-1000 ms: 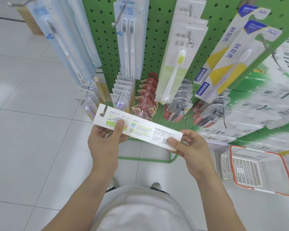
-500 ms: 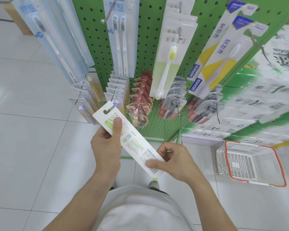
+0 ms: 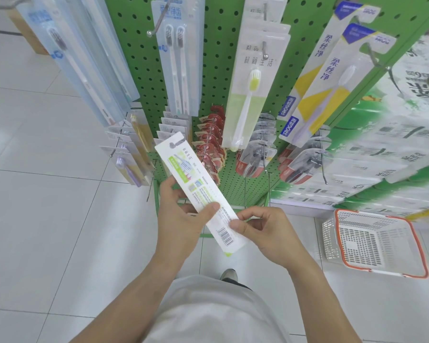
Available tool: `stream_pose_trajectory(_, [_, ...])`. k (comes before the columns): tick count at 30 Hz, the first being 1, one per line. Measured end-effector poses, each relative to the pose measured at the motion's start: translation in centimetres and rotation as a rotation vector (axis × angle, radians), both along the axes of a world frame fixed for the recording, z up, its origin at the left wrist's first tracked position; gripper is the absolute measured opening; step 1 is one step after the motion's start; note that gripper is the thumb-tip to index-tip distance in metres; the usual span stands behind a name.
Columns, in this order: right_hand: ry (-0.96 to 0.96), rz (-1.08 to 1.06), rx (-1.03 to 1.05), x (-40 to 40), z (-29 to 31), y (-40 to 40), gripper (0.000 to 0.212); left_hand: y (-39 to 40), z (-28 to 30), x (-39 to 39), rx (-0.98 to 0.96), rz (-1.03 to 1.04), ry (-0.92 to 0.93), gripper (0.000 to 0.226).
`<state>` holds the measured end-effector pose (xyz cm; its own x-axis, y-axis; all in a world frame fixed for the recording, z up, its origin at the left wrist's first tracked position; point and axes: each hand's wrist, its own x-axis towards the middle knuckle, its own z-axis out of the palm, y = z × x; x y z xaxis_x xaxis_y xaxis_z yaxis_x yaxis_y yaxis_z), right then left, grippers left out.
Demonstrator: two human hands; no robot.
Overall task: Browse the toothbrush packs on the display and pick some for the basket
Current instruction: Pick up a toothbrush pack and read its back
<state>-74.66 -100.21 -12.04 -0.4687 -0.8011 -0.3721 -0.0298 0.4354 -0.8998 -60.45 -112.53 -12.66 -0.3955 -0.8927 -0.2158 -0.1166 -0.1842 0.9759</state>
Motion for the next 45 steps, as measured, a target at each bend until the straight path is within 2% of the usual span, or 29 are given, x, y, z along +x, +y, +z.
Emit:
stream_pose_trajectory(1, [0.007, 0.032, 0.001, 0.0, 0.1, 0.0, 0.009, 0.1, 0.0, 0.0, -0.002, -0.015, -0.012, 0.077])
stream_pose_trajectory(3, [0.021, 0.1, 0.003, 0.0, 0.4, -0.1, 0.024, 0.3, 0.2, -0.1, -0.004, -0.018, -0.017, 0.075])
stream_pose_trajectory(5, [0.037, 0.127, 0.007, 0.0, 0.3, -0.2, 0.034, 0.4, 0.5, 0.0, -0.015, -0.012, -0.018, 0.062])
stream_pose_trajectory(8, [0.098, 0.128, 0.06, 0.0, -0.1, -0.1, 0.035, 0.5, 0.9, 0.0, -0.047, -0.014, -0.026, 0.037])
stream_pose_trajectory(10, [0.185, 0.136, 0.09, 0.1, -0.5, -0.2, 0.032, 0.6, 1.3, -0.1, -0.057, -0.023, -0.002, 0.032])
stream_pose_trajectory(13, [0.29, 0.111, 0.082, 0.6, -0.8, -0.5, 0.027, 0.5, 1.8, -0.4, -0.083, -0.026, -0.008, 0.05])
stream_pose_trajectory(16, [0.389, 0.086, 0.053, 1.3, -0.9, -1.0, 0.028, 0.8, 1.8, -0.6, -0.139, -0.018, -0.045, 0.088])
stream_pose_trajectory(18, [0.479, 0.074, 0.018, 1.7, -1.2, -1.3, 0.032, 0.8, 2.0, -1.0, -0.173, -0.034, -0.066, 0.097])
stream_pose_trajectory(24, [0.57, 0.136, -0.069, 1.9, -0.6, -1.4, 0.035, 0.7, 3.3, -2.1, -0.259, -0.122, -0.105, 0.064])
stream_pose_trajectory(29, [0.575, 0.128, -0.15, 1.5, 0.4, -1.7, 0.042, 1.8, 4.8, -2.3, -0.309, -0.097, -0.054, 0.008])
stream_pose_trajectory(35, [0.53, 0.087, -0.278, 1.3, 2.0, -2.0, 0.028, 1.1, 7.1, -3.0, -0.287, -0.052, 0.127, 0.023])
stream_pose_trajectory(39, [0.51, -0.115, -0.436, 1.0, 3.4, -2.5, 0.016, 0.0, 8.2, -3.7, -0.257, -0.087, 0.271, 0.021])
stream_pose_trajectory(42, [0.391, -0.267, -0.525, 0.6, 4.5, -3.0, 0.02, -0.6, 8.8, -4.3, -0.244, -0.133, 0.321, 0.02])
stream_pose_trajectory(45, [0.371, -0.325, -0.553, 0.2, 5.5, -3.5, 0.022, -0.8, 9.1, -4.7, -0.244, -0.168, 0.336, 0.02])
